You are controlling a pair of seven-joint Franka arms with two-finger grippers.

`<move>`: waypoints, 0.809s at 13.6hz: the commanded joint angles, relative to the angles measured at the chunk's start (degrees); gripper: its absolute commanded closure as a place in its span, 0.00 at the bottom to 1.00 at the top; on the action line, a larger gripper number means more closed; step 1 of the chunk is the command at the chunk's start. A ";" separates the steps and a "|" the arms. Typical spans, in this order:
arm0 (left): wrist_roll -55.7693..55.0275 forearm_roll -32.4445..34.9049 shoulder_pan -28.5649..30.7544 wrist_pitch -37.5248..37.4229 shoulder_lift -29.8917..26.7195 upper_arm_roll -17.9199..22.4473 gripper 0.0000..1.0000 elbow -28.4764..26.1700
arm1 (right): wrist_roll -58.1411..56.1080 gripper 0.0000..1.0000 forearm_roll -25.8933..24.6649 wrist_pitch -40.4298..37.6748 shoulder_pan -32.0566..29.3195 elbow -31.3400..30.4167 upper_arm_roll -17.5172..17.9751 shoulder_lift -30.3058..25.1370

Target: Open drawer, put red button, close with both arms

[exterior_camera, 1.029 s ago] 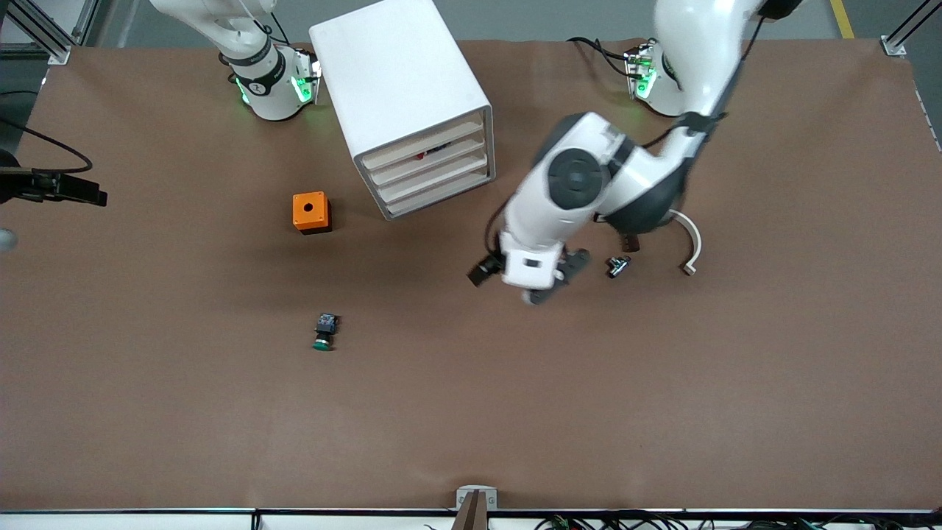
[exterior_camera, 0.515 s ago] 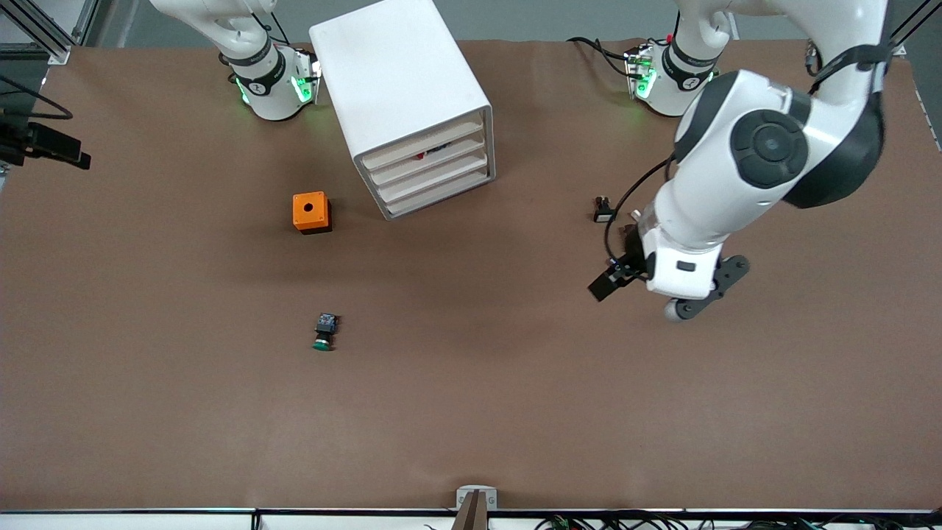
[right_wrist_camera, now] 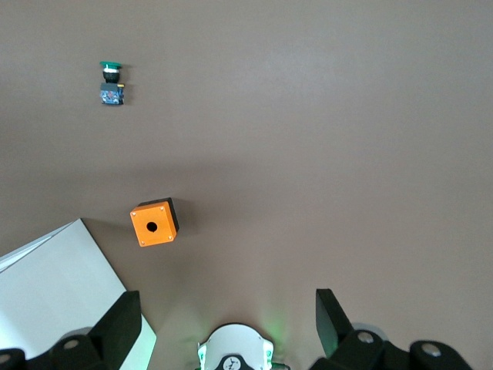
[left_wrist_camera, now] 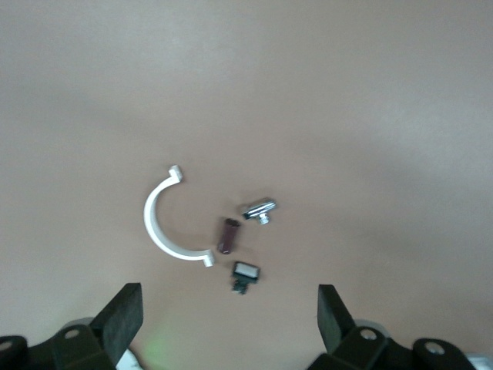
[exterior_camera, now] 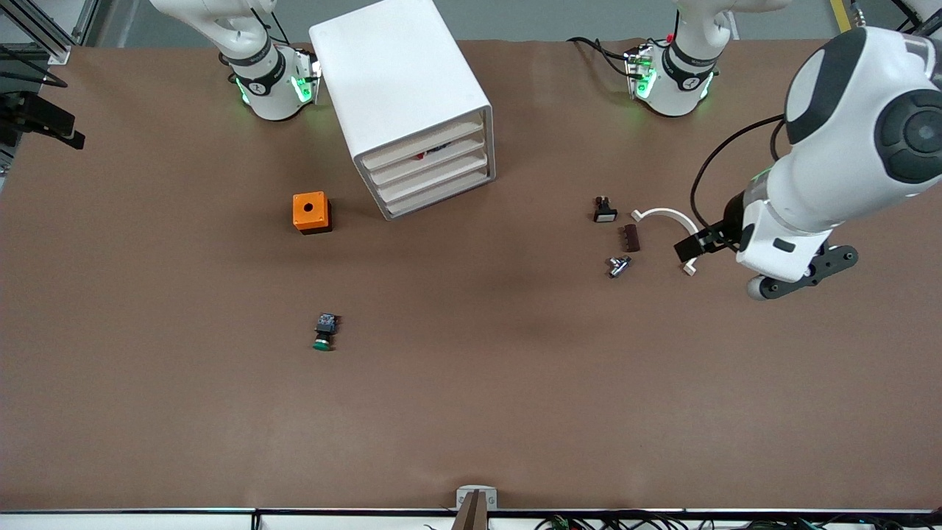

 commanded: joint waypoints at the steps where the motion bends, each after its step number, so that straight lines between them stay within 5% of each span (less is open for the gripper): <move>1: 9.01 1.10 2.41 -4.13 -3.74 -0.32 0.00 -2.32 | -0.39 0.00 0.03 3.67 -0.34 -6.32 0.18 -5.13; 6: 22.29 0.75 1.35 -4.59 -13.21 7.31 0.00 -14.59 | -0.39 0.00 0.12 4.90 -0.60 -6.06 0.26 -5.13; 10: 27.14 0.22 1.44 6.02 -24.20 10.66 0.00 -30.58 | -0.30 0.00 2.92 5.96 -1.39 -5.97 0.00 -5.13; 11: 27.24 0.22 1.70 6.75 -25.10 10.67 0.00 -31.05 | -0.30 0.00 2.93 5.96 -1.39 -5.97 0.17 -5.13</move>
